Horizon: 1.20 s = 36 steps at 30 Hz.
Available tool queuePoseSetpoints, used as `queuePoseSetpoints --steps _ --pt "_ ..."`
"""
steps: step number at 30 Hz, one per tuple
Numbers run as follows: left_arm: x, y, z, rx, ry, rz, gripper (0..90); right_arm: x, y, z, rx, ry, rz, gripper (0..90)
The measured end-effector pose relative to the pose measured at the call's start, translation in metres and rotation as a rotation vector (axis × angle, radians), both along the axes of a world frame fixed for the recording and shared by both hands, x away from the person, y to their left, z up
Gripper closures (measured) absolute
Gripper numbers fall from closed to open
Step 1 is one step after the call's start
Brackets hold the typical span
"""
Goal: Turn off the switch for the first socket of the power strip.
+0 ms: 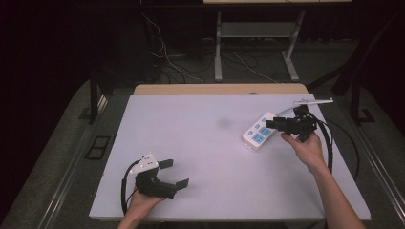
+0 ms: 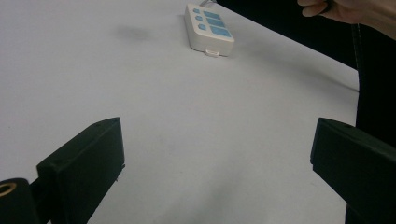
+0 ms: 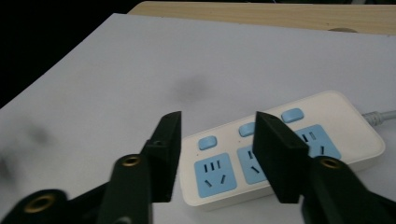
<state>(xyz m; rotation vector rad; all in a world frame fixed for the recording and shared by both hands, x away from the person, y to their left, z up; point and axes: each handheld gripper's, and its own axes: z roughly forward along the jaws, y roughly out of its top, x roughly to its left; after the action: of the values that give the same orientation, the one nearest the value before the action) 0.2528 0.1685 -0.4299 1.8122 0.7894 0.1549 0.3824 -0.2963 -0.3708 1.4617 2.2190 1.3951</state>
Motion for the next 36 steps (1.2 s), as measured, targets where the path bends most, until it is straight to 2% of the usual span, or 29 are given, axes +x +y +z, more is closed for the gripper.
queuePoseSetpoints --steps 2,3,4,5,6,9,10,11,21,36 --pt "0.000 0.000 0.000 -0.001 0.000 0.001 1.3 -0.005 0.001 0.000 0.007 0.000 -0.002 39.9" --pt "0.000 0.000 0.000 -0.001 -0.001 0.001 1.3 -0.009 0.003 0.001 0.009 -0.001 -0.002 30.2" --pt "0.000 0.000 0.000 0.000 -0.001 0.001 1.3 -0.009 0.003 0.001 0.009 -0.001 -0.002 30.2" --pt "0.000 0.000 0.000 0.000 -0.001 0.002 1.3 -0.013 0.005 0.001 0.012 0.004 0.002 18.3" --pt "0.000 0.000 0.000 0.000 -0.001 0.002 1.3 -0.013 0.005 0.001 0.012 0.004 0.002 18.3" --pt "0.000 0.000 0.000 0.002 0.000 0.003 1.3 -0.025 0.009 0.001 0.042 -0.004 0.034 5.0" --pt "0.000 0.000 0.000 0.002 0.000 0.003 1.3 -0.025 0.009 0.001 0.042 -0.004 0.034 5.0" --pt "0.000 0.000 0.000 0.002 0.000 0.004 1.3 -0.027 0.010 0.001 0.048 -0.004 0.046 0.7" --pt "0.000 0.000 0.000 0.002 0.000 0.005 1.3 -0.056 0.020 -0.005 0.055 -0.008 0.128 0.5" --pt "0.000 0.000 0.000 0.007 0.001 0.005 1.3 -0.101 0.014 -0.031 0.048 -0.035 0.177 0.5"
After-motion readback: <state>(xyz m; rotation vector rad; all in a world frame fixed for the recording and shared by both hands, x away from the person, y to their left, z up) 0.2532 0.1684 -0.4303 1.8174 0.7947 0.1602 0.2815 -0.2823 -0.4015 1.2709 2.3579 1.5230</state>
